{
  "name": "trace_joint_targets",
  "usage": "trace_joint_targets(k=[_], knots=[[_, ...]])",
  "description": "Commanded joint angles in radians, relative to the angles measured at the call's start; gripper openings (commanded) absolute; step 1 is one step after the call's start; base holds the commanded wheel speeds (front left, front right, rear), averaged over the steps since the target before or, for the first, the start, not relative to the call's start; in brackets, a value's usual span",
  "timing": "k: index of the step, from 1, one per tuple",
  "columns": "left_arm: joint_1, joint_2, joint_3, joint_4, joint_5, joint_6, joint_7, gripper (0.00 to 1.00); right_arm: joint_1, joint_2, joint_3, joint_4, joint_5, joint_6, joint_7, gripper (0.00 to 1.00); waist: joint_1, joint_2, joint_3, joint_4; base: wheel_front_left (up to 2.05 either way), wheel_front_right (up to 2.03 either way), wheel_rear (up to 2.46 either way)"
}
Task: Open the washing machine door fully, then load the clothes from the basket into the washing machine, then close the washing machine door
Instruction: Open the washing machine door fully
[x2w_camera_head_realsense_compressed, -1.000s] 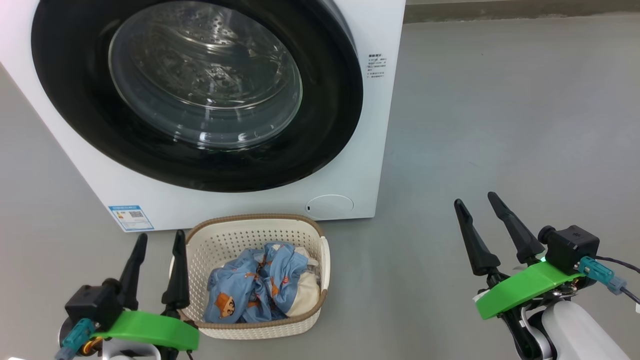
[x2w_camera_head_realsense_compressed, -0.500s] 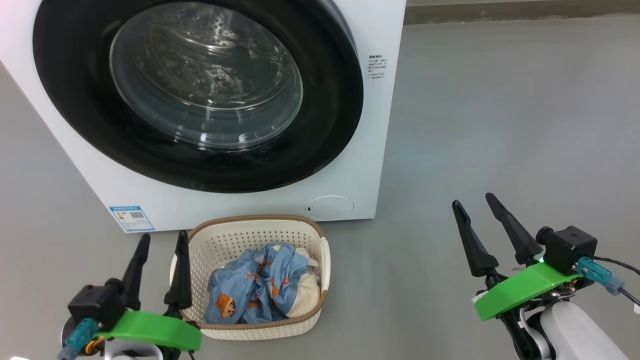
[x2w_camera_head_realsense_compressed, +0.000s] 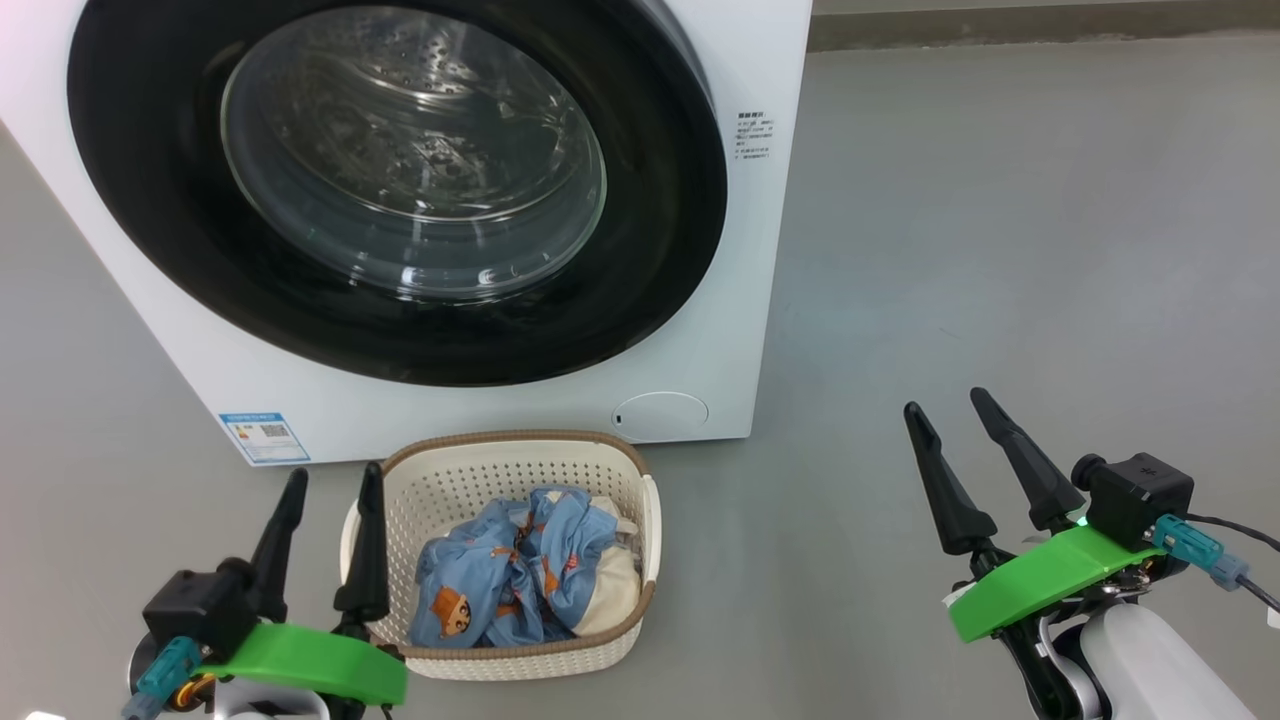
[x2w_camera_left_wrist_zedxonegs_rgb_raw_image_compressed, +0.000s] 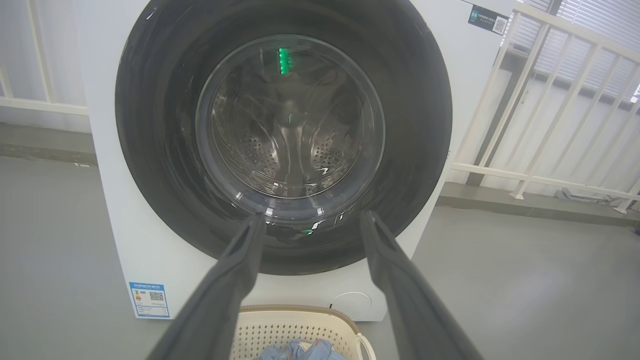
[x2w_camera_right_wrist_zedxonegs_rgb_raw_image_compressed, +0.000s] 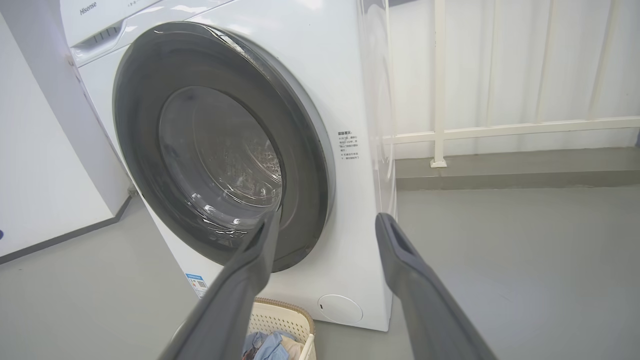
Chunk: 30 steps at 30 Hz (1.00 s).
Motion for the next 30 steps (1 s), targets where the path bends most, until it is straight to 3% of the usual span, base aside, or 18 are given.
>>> trace_joint_targets(k=[1,18,19,21,24,25,30], knots=[[-0.040,0.022,0.028,-0.014,-0.004,0.001,-0.006,1.00,-0.029,-0.005,0.013,-0.022,0.004,0.006,-0.012,1.00,0.0000,0.0000,0.002,0.001,0.00,0.00,0.00],[-0.059,0.019,0.047,-0.022,-0.016,0.016,-0.006,1.00,-0.085,-0.026,-0.028,0.005,0.045,0.006,-0.012,1.00,0.0000,0.0000,0.035,0.037,0.00,0.00,0.00],[-0.060,0.018,0.049,-0.023,-0.015,0.018,-0.006,1.00,-0.090,-0.030,-0.032,0.008,0.048,0.006,-0.012,0.91,0.0000,0.0000,0.038,0.042,0.00,0.00,0.00],[-0.062,0.017,0.049,-0.023,-0.014,0.018,-0.006,1.00,-0.104,-0.037,-0.038,0.014,0.053,0.006,-0.012,0.47,0.0000,0.0000,0.047,0.050,0.00,0.00,0.00],[-0.068,0.013,0.047,-0.027,-0.017,0.016,-0.006,1.00,-0.130,-0.048,-0.053,0.022,0.069,0.006,-0.012,0.06,0.0000,0.0000,0.063,0.062,0.00,0.00,0.00],[-0.071,0.013,0.046,-0.029,-0.017,0.016,-0.006,1.00,-0.138,-0.051,-0.059,0.024,0.077,0.006,-0.012,0.00,0.0000,0.0000,0.068,0.066,0.00,0.00,0.00],[-0.087,0.009,0.050,-0.049,-0.016,0.012,-0.006,1.00,-0.180,-0.074,-0.086,0.036,0.117,0.006,-0.012,0.00,0.0000,0.0000,0.092,0.091,0.00,0.00,0.00]])
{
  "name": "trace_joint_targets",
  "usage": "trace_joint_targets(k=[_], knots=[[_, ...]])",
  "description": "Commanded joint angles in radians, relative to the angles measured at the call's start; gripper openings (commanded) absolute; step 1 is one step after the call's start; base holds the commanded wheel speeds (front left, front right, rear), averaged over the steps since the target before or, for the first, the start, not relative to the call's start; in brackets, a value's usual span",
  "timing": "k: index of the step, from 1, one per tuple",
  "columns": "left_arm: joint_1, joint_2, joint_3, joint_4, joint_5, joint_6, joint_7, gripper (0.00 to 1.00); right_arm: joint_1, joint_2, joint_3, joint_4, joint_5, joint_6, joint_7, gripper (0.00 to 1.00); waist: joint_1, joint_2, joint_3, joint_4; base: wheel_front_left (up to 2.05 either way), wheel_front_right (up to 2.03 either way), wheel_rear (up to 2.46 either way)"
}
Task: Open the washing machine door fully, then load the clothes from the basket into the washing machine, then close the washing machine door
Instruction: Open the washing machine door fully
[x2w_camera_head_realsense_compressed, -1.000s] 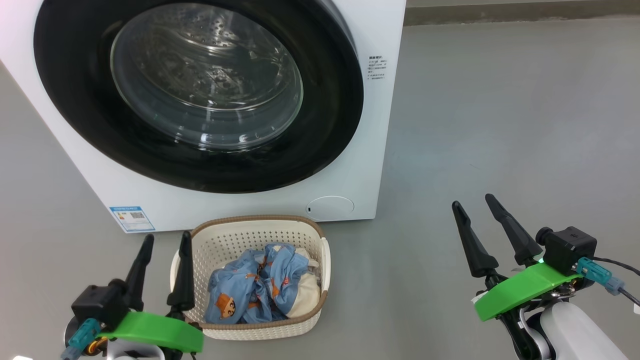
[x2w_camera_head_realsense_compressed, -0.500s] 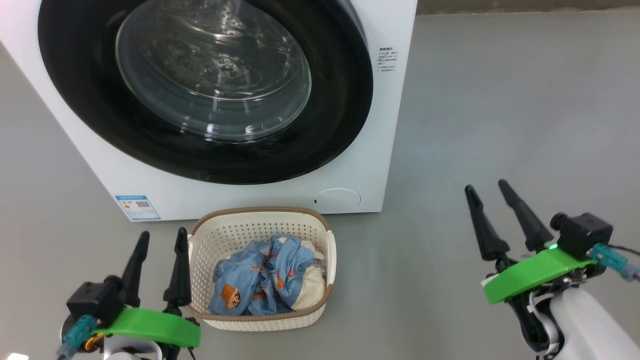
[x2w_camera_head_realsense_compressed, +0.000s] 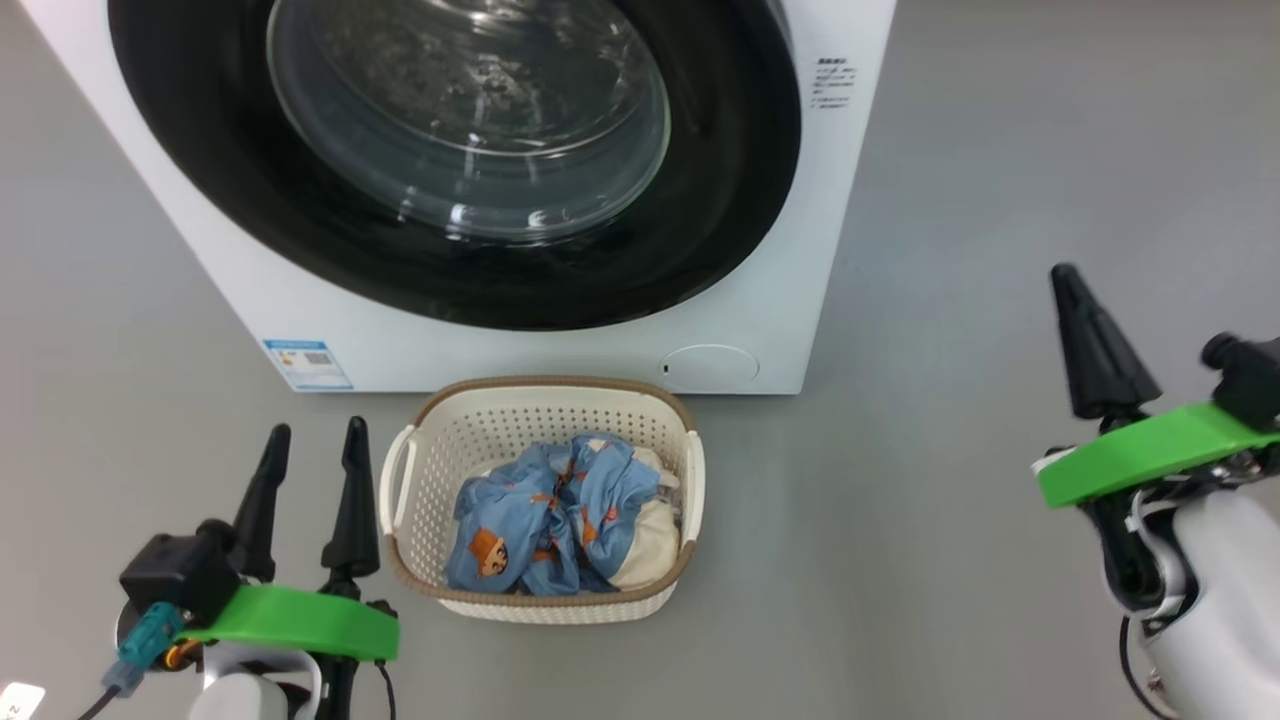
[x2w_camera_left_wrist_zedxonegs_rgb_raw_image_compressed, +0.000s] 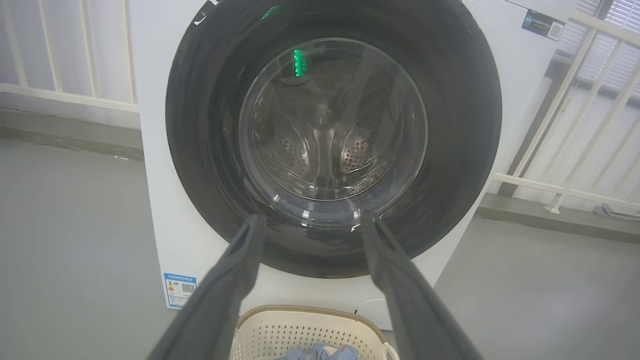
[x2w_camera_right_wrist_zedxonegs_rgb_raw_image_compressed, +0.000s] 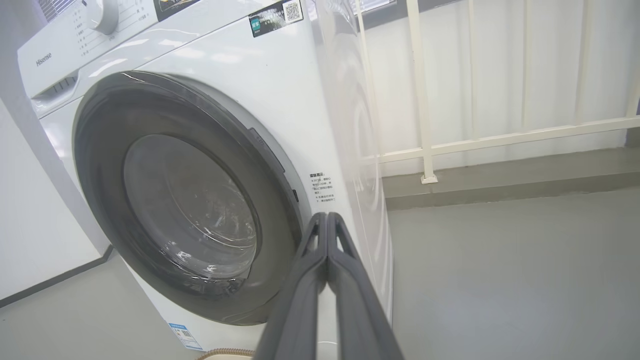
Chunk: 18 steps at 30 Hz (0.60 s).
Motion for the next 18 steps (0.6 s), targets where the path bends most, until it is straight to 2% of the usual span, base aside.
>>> trace_joint_targets(k=[1,6,18], knots=[[-0.041,0.015,0.035,-0.035,-0.005,-0.001,-0.006,1.00,-0.038,-0.020,0.007,-0.016,0.021,0.006,-0.012,0.00,-0.0001,0.0000,0.018,0.019,0.00,0.00,0.00],[-0.047,0.013,0.043,-0.046,0.006,-0.003,-0.006,1.00,-0.090,-0.033,-0.006,-0.012,0.107,0.006,-0.012,0.00,-0.0001,0.0000,0.044,0.036,0.00,0.00,0.00],[-0.075,-0.002,0.055,-0.067,0.023,-0.006,-0.006,1.00,-0.242,-0.109,0.087,0.037,0.249,0.006,-0.012,0.00,-0.0001,0.0000,0.118,0.067,0.00,0.00,0.00]])
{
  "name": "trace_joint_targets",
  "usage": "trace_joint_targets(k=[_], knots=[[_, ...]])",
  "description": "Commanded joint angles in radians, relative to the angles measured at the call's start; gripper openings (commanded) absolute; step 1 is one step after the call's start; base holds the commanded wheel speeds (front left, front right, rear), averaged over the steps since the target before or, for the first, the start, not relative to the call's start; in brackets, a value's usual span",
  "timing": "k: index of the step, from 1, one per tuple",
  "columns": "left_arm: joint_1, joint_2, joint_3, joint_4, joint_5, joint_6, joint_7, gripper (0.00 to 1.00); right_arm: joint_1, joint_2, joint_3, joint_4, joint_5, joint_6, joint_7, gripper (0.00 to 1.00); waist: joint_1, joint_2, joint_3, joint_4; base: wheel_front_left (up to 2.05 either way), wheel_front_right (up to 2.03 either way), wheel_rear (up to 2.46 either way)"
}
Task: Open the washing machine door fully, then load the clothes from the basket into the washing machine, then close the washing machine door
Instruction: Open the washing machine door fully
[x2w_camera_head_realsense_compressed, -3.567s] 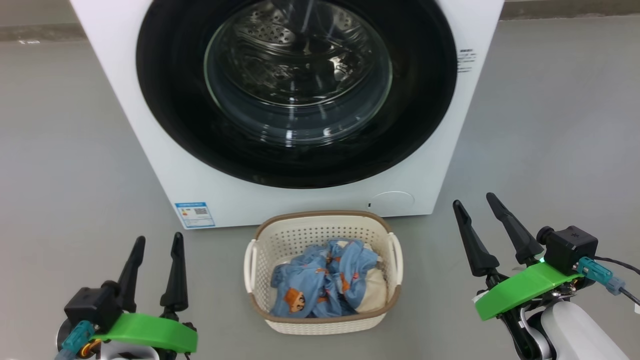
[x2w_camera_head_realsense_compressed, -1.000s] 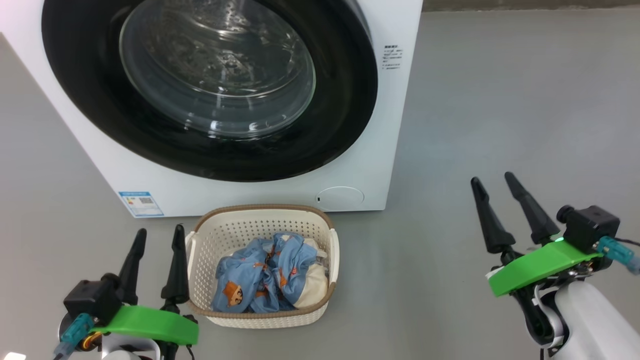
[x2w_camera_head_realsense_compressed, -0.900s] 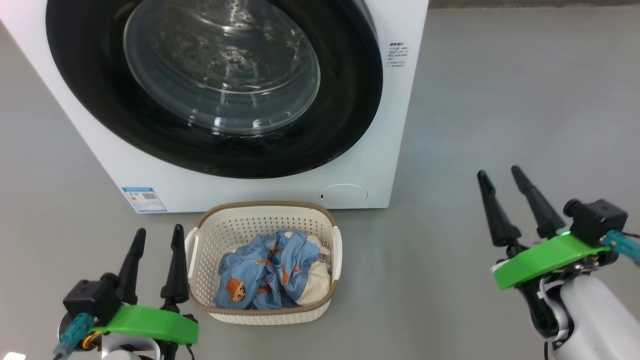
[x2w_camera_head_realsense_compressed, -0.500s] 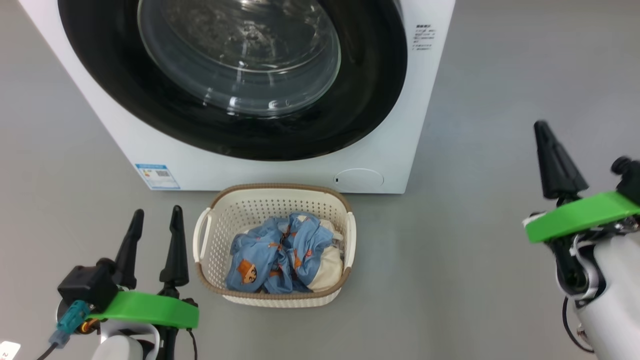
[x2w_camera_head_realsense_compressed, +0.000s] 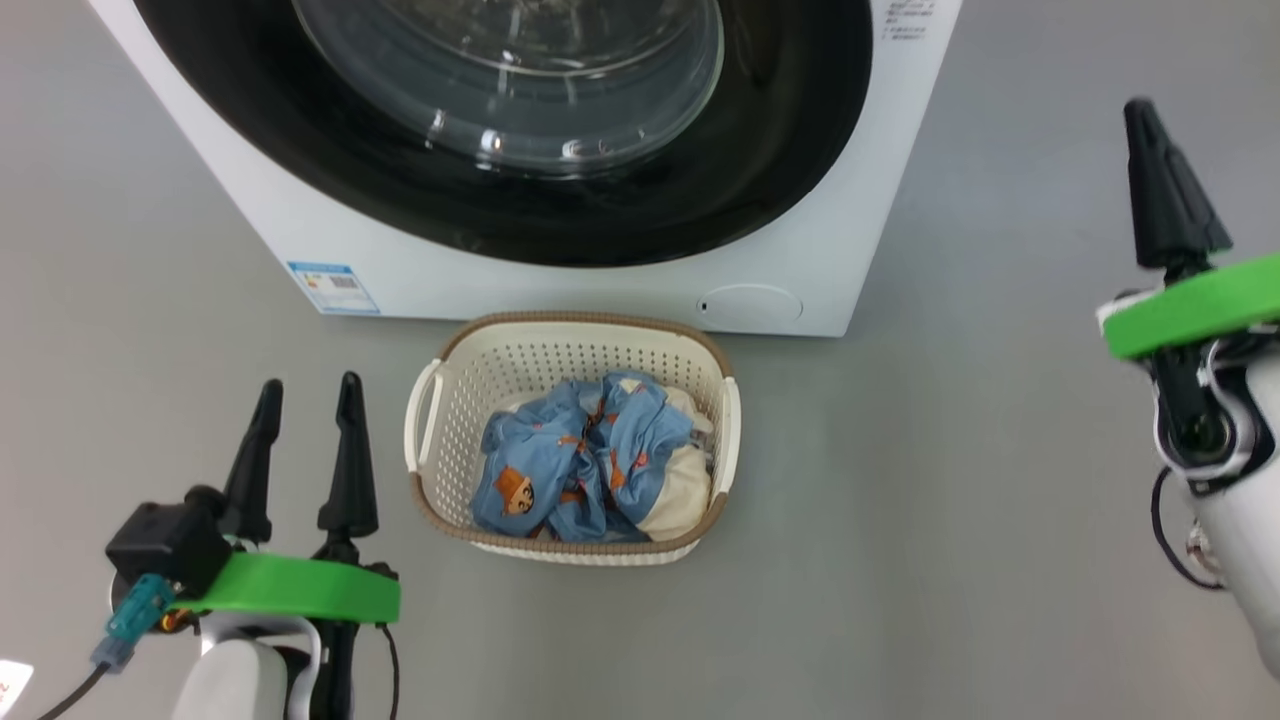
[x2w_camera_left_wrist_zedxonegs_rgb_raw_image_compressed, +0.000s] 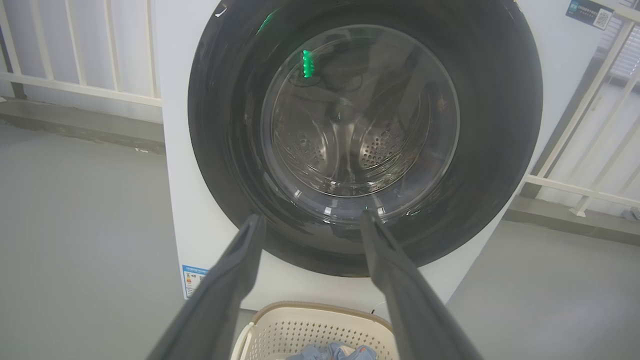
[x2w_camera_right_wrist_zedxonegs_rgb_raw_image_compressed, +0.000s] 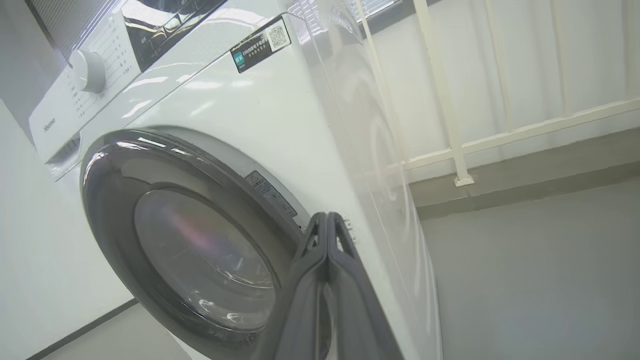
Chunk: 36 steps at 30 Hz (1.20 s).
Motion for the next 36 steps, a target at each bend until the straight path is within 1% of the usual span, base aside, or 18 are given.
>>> trace_joint_targets(k=[1,7,11,14,15,19,23,26,30,36], knots=[[-0.037,0.019,0.035,-0.034,0.012,-0.002,-0.006,1.00,-0.025,-0.011,0.020,-0.016,0.027,0.006,-0.009,0.00,-0.0001,0.0000,0.023,0.012,0.00,0.00,0.00],[-0.060,0.007,0.037,-0.051,0.021,-0.004,-0.006,1.00,-0.122,-0.051,0.091,0.034,0.204,0.006,0.001,0.00,-0.0001,0.0000,0.071,0.029,0.00,0.00,0.00],[-0.071,-0.001,0.035,-0.063,0.026,-0.006,-0.006,1.00,-0.186,-0.065,0.109,0.055,0.364,0.006,0.034,0.00,-0.0001,0.0000,0.102,0.042,0.00,0.00,0.00],[-0.078,-0.006,0.026,-0.068,0.025,-0.007,-0.006,1.00,-0.230,-0.073,0.106,0.064,0.477,0.006,0.082,0.00,-0.0001,0.0000,0.126,0.052,0.00,0.00,0.00],[-0.084,-0.009,0.022,-0.074,0.024,-0.007,-0.006,1.00,-0.260,-0.079,0.097,0.070,0.544,0.006,0.118,0.00,-0.0001,0.0000,0.143,0.058,0.00,0.00,0.00],[-0.097,-0.014,0.018,-0.086,0.023,-0.008,-0.006,1.00,-0.322,-0.088,0.077,0.081,0.654,0.006,0.209,0.00,-0.0001,0.0000,0.181,0.072,0.00,0.00,0.00],[-0.114,-0.018,0.016,-0.097,0.021,-0.008,-0.006,1.00,-0.378,-0.089,0.043,0.060,0.744,0.006,0.296,0.00,-0.0001,0.0000,0.222,0.090,0.00,0.00,0.00],[-0.125,-0.021,0.009,-0.105,0.017,-0.008,-0.006,1.00,-0.413,-0.095,0.020,0.057,0.786,0.006,0.357,0.00,-0.0001,0.0000,0.247,0.104,0.00,0.00,0.00],[-0.130,-0.024,0.005,-0.114,0.021,-0.008,-0.006,1.00,-0.461,-0.089,0.009,0.071,0.815,0.006,0.435,0.00,-0.0001,0.0000,0.272,0.116,0.00,0.00,0.00],[-0.134,-0.027,-0.014,-0.127,0.018,-0.008,-0.006,1.00,-0.528,-0.076,0.027,0.122,0.826,0.006,0.554,0.00,-0.0001,0.0000,0.303,0.134,0.00,0.00,0.00]])
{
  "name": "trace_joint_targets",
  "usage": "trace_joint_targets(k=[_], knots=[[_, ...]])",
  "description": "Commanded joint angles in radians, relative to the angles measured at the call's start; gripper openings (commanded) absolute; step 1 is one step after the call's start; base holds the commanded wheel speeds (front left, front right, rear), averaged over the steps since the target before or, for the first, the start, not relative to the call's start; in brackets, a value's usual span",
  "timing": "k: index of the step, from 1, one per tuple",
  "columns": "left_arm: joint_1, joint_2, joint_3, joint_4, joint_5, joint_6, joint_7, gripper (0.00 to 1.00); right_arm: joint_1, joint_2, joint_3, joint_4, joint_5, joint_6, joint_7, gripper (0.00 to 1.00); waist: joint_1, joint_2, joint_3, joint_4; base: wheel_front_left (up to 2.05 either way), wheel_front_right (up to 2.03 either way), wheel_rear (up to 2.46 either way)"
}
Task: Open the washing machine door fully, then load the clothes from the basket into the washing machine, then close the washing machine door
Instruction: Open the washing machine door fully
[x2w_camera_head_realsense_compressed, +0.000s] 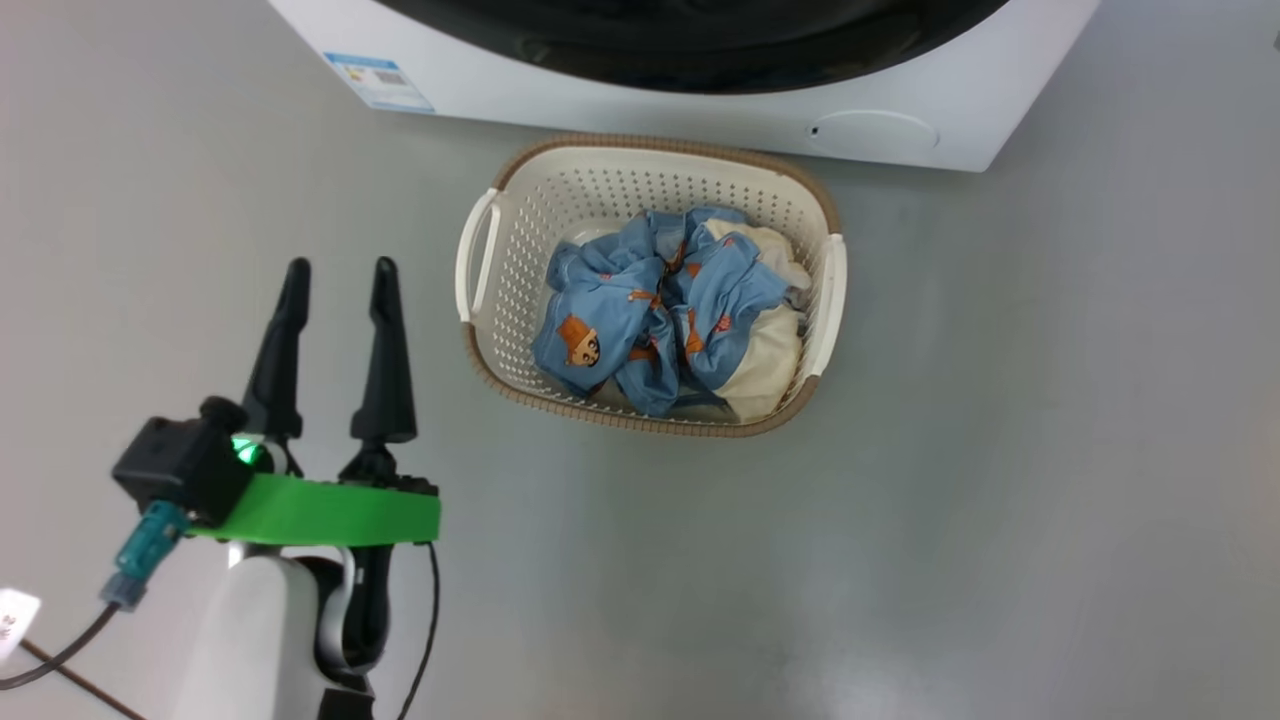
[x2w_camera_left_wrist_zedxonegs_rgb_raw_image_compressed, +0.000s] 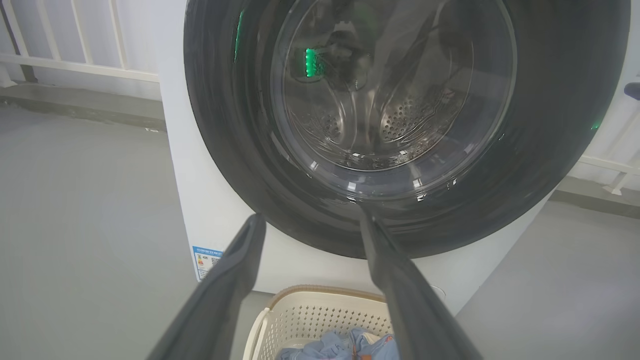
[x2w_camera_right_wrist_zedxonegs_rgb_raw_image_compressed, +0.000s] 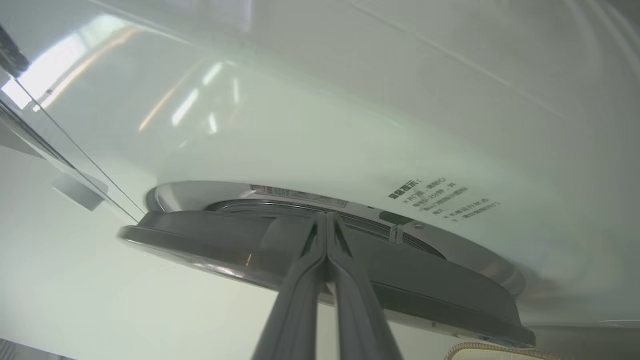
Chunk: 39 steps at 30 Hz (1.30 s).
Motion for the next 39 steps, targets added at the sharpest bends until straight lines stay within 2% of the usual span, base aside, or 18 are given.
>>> trace_joint_targets(k=[1,14,23,30,39], knots=[[-0.019,0.020,0.012,-0.035,0.000,0.001,-0.006,1.00,-0.035,0.011,0.011,-0.003,0.004,0.006,0.039,0.00,-0.0001,0.0000,0.023,0.019,0.00,0.00,0.00],[-0.019,0.017,-0.025,-0.034,-0.049,0.000,-0.006,1.00,-0.156,0.060,0.015,0.073,0.011,0.006,0.146,0.00,-0.0001,0.0000,0.051,0.064,0.00,0.00,0.00],[-0.003,0.017,-0.028,-0.036,-0.066,0.002,-0.006,1.00,-0.184,0.067,0.030,0.140,-0.013,0.006,0.190,0.00,-0.0001,0.0000,0.047,0.087,0.00,0.00,0.00],[0.005,0.017,-0.014,-0.033,-0.065,0.005,-0.006,1.00,-0.155,0.083,0.044,0.155,-0.015,0.006,0.236,0.00,-0.0001,0.0000,0.020,0.075,0.00,0.00,0.00],[0.041,0.017,0.016,-0.018,-0.039,0.004,-0.006,1.00,-0.042,0.096,0.062,0.131,-0.009,0.006,0.307,0.00,-0.0001,0.0000,-0.060,0.061,0.00,0.00,0.00]])
